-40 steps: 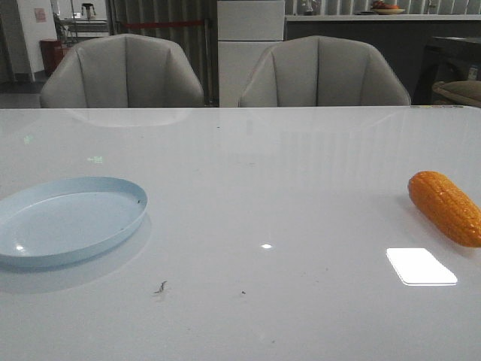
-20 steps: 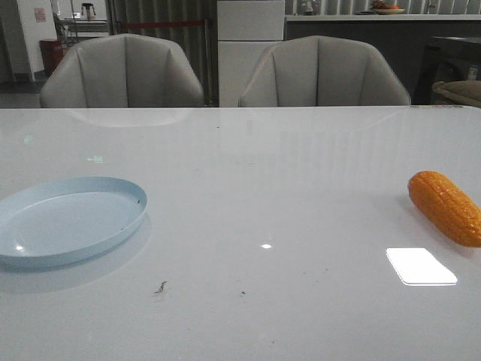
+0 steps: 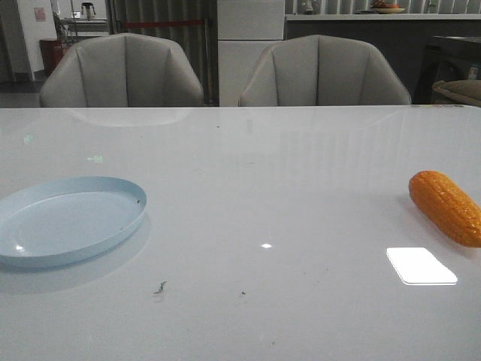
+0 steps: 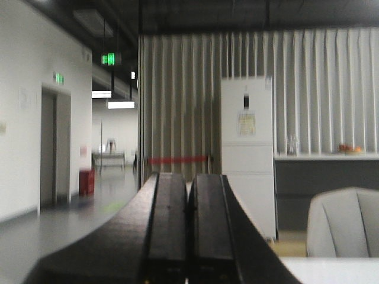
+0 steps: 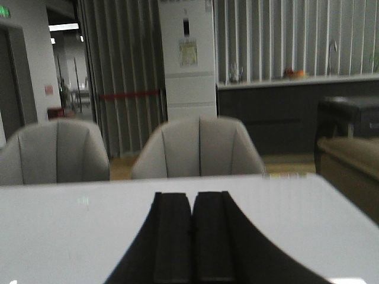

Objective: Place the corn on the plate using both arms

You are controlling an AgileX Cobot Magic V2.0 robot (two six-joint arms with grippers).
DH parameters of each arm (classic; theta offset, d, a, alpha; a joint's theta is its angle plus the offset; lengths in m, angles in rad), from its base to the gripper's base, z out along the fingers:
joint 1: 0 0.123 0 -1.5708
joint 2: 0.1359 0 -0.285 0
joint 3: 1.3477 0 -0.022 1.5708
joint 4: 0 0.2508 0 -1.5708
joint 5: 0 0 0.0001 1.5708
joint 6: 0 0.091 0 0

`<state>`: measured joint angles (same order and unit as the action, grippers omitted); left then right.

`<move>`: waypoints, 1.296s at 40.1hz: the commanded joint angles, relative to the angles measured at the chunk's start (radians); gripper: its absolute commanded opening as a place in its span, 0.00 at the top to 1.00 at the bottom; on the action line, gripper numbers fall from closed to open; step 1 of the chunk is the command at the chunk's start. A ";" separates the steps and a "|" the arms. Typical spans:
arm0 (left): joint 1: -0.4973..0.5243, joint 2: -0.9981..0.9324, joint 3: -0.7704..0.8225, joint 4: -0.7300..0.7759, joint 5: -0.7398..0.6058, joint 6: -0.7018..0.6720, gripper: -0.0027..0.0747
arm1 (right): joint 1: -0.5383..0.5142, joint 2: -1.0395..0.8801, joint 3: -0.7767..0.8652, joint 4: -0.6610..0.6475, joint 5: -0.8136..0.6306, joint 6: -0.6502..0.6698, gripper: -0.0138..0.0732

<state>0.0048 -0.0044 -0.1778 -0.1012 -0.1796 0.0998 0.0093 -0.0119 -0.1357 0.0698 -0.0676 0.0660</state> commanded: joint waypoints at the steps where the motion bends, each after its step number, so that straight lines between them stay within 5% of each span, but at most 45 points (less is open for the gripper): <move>1: 0.003 0.034 -0.155 0.055 -0.028 -0.012 0.85 | 0.001 0.032 -0.163 0.001 -0.055 0.004 0.77; 16: 0.003 0.474 -0.578 0.060 -0.007 -0.012 0.85 | 0.001 0.544 -0.652 0.001 -0.088 0.004 0.77; 22: 0.003 0.633 -0.592 0.054 0.005 -0.012 0.85 | 0.001 0.698 -0.684 0.001 -0.073 0.004 0.77; 31: 0.003 0.889 -0.583 -0.129 0.190 -0.012 0.85 | 0.001 0.894 -0.680 0.008 0.241 0.004 0.77; 40: 0.003 0.968 -0.583 -0.138 0.305 -0.012 0.85 | 0.001 0.969 -0.680 0.040 0.332 0.004 0.76; 44: 0.003 0.968 -0.583 -0.083 0.326 -0.012 0.78 | 0.001 0.969 -0.680 0.040 0.326 0.004 0.63; 48: 0.003 0.970 -0.583 -0.083 0.354 -0.012 0.58 | 0.001 0.969 -0.680 0.040 0.334 0.004 0.34; 52: 0.003 0.973 -0.583 -0.083 0.369 -0.012 0.41 | 0.001 0.969 -0.680 0.040 0.348 0.004 0.21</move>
<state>0.0057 0.9769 -0.7269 -0.1844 0.2437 0.0998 0.0093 0.9671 -0.7836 0.1063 0.3361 0.0702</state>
